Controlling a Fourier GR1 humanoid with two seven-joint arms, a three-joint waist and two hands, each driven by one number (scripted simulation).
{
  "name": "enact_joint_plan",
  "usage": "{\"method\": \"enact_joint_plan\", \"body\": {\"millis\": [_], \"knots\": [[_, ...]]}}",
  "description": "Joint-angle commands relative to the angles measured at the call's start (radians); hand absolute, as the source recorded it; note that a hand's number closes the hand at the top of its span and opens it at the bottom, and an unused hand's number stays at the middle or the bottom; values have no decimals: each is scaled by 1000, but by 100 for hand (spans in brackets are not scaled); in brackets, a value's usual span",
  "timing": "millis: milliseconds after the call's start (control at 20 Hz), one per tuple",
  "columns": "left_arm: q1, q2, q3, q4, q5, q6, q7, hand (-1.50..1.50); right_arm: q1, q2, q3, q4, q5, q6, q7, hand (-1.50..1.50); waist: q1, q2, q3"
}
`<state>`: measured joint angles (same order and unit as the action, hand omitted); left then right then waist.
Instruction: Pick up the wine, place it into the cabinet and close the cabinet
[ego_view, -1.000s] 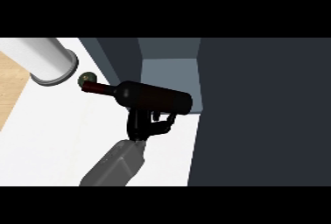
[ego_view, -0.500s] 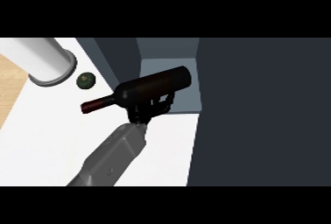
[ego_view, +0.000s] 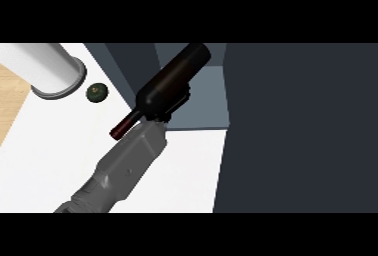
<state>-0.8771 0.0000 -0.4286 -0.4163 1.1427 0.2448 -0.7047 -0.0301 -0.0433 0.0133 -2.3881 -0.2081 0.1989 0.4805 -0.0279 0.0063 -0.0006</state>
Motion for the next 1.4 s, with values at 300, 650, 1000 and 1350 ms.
{"method": "enact_joint_plan", "body": {"millis": [300,650,1000,1350], "knots": [[-192,0,26,146,11,38,103,150,-50,24,44,23,37,-30,2,-150,-18,8,0],[-161,0,-32,124,60,77,93,150,-32,-12,-2,49,-19,23,-30,-150,-55,14,0],[-180,0,-31,141,119,76,91,150,-45,41,111,59,79,-7,-46,-150,-67,17,-1],[-85,0,-136,78,149,89,28,150,-72,34,99,74,21,8,-49,-150,-111,24,-1]]}}
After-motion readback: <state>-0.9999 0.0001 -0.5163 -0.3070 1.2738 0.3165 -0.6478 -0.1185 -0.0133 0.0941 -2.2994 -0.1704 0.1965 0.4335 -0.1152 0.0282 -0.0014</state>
